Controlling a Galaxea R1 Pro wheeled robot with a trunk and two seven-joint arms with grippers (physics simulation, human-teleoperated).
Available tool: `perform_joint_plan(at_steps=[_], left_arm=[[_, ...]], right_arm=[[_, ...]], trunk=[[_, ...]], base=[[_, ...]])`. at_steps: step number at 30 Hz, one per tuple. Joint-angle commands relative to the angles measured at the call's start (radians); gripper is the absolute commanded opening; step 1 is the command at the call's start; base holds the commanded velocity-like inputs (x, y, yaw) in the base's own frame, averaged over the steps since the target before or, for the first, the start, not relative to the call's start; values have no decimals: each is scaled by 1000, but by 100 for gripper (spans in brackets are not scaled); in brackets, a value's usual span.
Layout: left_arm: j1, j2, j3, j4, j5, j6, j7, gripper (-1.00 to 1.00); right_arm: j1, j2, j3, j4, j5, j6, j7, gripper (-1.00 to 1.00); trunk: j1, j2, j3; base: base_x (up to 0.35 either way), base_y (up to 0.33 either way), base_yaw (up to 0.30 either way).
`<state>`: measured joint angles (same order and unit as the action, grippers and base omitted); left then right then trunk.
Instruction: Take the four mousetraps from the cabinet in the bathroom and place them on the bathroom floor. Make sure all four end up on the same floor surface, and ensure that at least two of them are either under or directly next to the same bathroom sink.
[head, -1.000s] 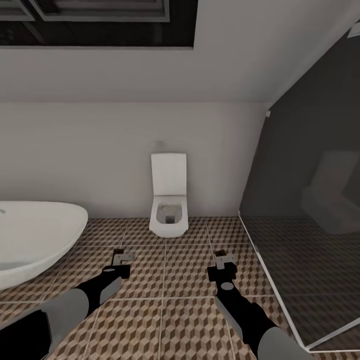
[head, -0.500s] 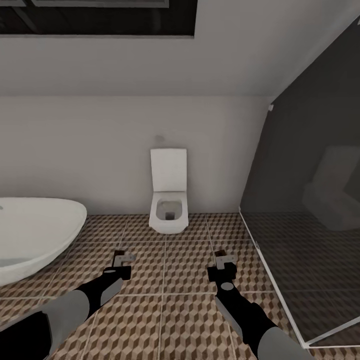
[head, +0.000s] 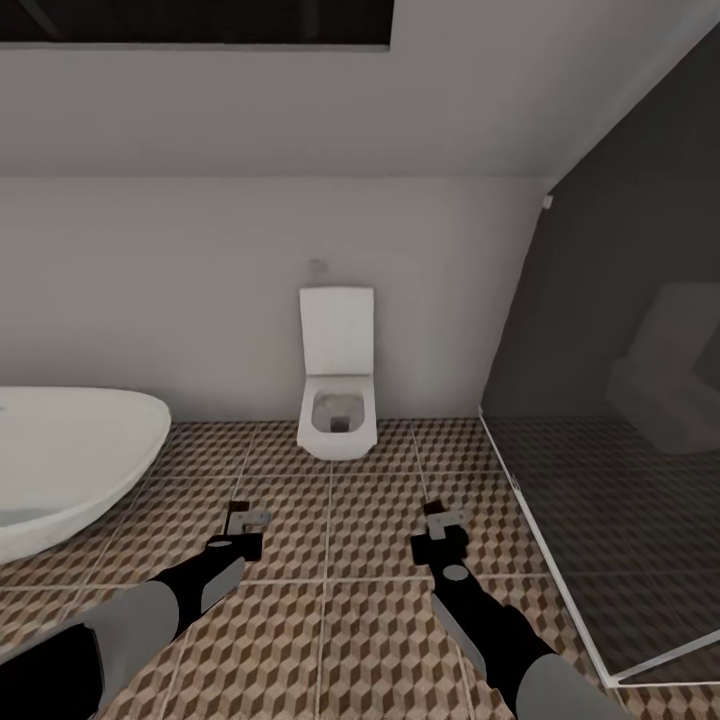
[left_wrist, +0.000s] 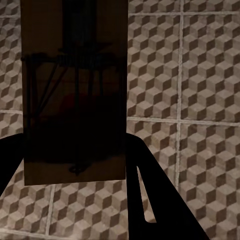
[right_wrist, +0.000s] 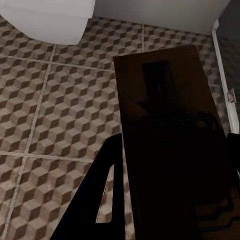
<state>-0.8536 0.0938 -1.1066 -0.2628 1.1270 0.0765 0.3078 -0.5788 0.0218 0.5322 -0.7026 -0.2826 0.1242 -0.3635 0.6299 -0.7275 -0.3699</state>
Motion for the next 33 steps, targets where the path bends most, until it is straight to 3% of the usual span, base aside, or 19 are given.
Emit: perform_joint_plan(at_steps=[1, 33], left_arm=[[-1, 1, -7, -4, 4, 5, 8, -100], [1, 0, -7, -4, 4, 5, 8, -100]], right_arm=[[-1, -1, 5, -2, -6, 5, -2, -100], [-1, -3, 5, -1, -5, 5, 12, -100]], trunk=[[4, -9, -6], [127, -233, -158]], base=[[0, 0, 0], [0, 0, 0]])
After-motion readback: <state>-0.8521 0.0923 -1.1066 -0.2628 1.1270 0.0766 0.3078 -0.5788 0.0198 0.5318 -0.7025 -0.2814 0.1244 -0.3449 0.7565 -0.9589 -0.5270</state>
